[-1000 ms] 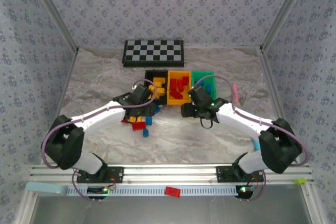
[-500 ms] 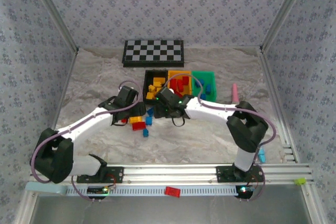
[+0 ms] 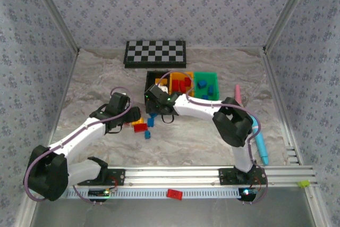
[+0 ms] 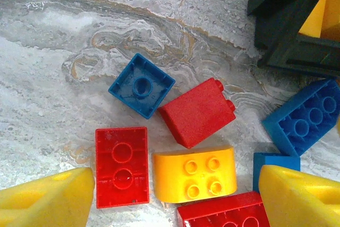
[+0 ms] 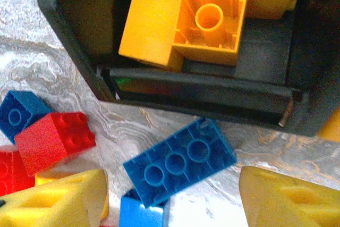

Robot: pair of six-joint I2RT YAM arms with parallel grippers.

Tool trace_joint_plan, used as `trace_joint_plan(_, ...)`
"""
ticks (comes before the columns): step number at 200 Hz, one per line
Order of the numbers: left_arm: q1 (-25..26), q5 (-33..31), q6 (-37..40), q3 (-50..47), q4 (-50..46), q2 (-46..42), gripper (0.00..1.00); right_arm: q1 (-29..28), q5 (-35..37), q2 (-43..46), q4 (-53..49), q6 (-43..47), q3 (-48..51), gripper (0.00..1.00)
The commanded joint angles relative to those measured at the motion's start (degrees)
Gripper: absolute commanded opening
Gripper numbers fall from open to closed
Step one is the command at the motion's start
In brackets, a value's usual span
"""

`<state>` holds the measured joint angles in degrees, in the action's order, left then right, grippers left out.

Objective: Sort the legos into containers by color
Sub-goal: Pick up the lego from the center of the table.

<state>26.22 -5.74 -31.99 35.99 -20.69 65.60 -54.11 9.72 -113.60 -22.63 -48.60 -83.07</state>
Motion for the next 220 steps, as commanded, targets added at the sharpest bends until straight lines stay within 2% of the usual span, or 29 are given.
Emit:
trace_joint_plan(1,-0.3,1.48,1.27,-0.8,1.45,-0.93,0.8,-1.29,2.38,-3.44,-3.93,-3.49,-3.62,0.68)
trace_joint_plan(67,-0.64,3.32,1.79,-2.04,2.45,-1.68,0.8,-2.02,5.45,-4.17,-3.07,-9.79,-0.52,0.68)
trace_joint_plan(172,-0.68,4.99,1.19,-3.72,3.63,-2.15,0.81,-2.02,4.78,-10.14,-4.66,-9.1,-5.27,0.69)
trace_joint_plan(201,-0.69,4.99,1.14,-3.91,3.37,-2.61,0.81,-2.19,3.91,-10.68,-2.93,-8.8,-5.09,0.67)
trace_joint_plan(220,-0.64,5.07,0.96,-4.08,3.38,-2.84,0.81,-2.18,3.93,-10.54,-1.8,-8.45,-4.55,0.62)
